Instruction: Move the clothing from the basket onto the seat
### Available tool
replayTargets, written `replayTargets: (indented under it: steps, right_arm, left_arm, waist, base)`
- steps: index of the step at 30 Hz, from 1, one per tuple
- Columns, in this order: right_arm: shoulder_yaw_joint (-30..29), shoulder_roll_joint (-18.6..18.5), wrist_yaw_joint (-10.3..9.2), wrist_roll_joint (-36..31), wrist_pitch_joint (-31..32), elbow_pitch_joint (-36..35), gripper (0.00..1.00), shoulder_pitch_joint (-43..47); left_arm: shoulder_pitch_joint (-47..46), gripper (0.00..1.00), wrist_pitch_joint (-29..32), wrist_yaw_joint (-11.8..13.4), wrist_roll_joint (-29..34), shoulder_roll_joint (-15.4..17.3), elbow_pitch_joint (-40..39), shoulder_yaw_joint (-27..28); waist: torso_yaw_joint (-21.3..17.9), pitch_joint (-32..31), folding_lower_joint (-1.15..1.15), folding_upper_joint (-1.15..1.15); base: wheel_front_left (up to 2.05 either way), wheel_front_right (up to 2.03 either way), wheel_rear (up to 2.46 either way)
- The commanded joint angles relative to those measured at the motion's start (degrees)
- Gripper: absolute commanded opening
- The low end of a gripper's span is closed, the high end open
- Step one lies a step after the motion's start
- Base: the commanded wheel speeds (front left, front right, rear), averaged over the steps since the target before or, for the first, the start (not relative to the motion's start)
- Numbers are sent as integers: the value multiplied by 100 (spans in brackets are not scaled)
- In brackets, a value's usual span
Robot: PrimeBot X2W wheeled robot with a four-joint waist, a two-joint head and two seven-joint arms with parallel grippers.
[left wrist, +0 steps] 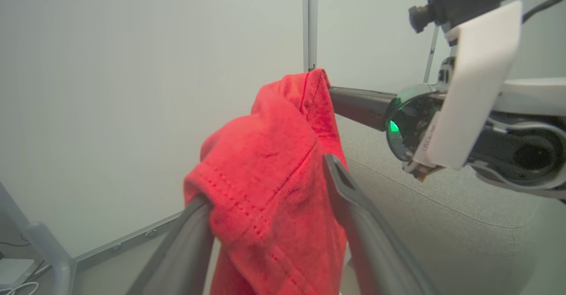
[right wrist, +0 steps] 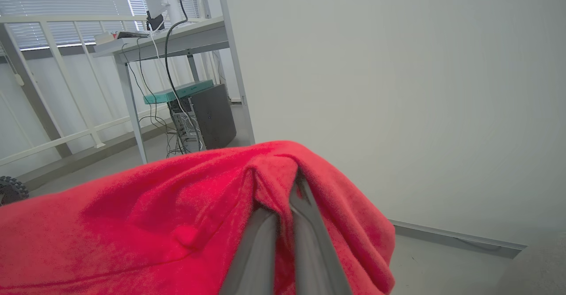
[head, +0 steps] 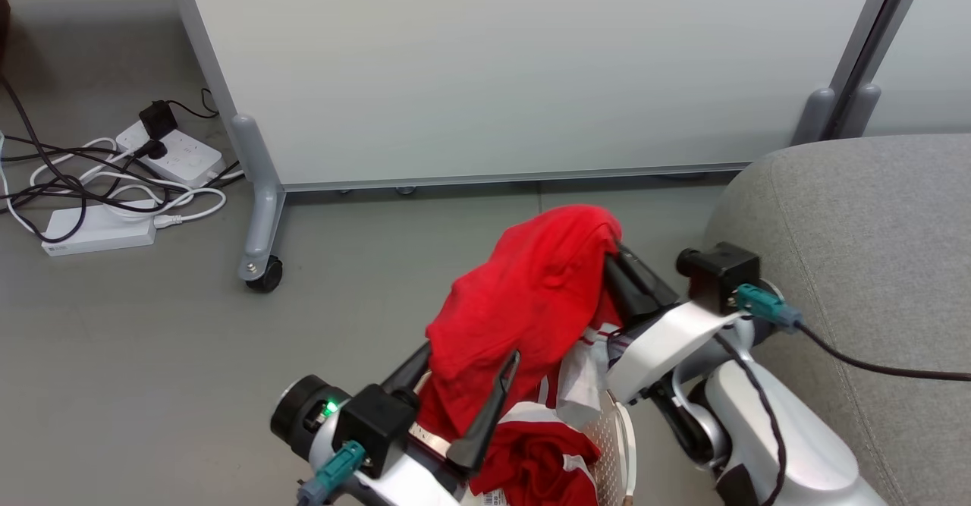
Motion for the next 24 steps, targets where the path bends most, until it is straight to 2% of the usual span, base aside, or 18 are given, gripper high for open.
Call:
replayTargets:
  steps: [1, 13, 20, 24]
  right_arm:
    - [-69, -47, 9, -43, -36, -7, 0, 53]
    - [-829, -207, 9, -257, 62, -105, 0, 258]
    - [-930, -156, 9, -301, 131, -147, 0, 327]
    - [-959, -138, 9, -310, 168, -141, 0, 300]
  left_arm:
    - [70, 100, 21, -36, -20, 33, 24, -21]
    - [24, 100, 58, -211, -9, 82, 199, -285]
    - [-85, 100, 31, -245, 3, 90, 157, -338]
    - [-98, 100, 56, -242, 23, 156, 67, -336]
  waist:
    - [-3, 5, 0, 0]
    - [-247, 108, 0, 0]
    - [-525, 207, 0, 0]
    - [-824, 311, 0, 0]
  base:
    - [0, 0, 0]
    - [0, 0, 0]
    - [0, 0, 0]
    - [0, 0, 0]
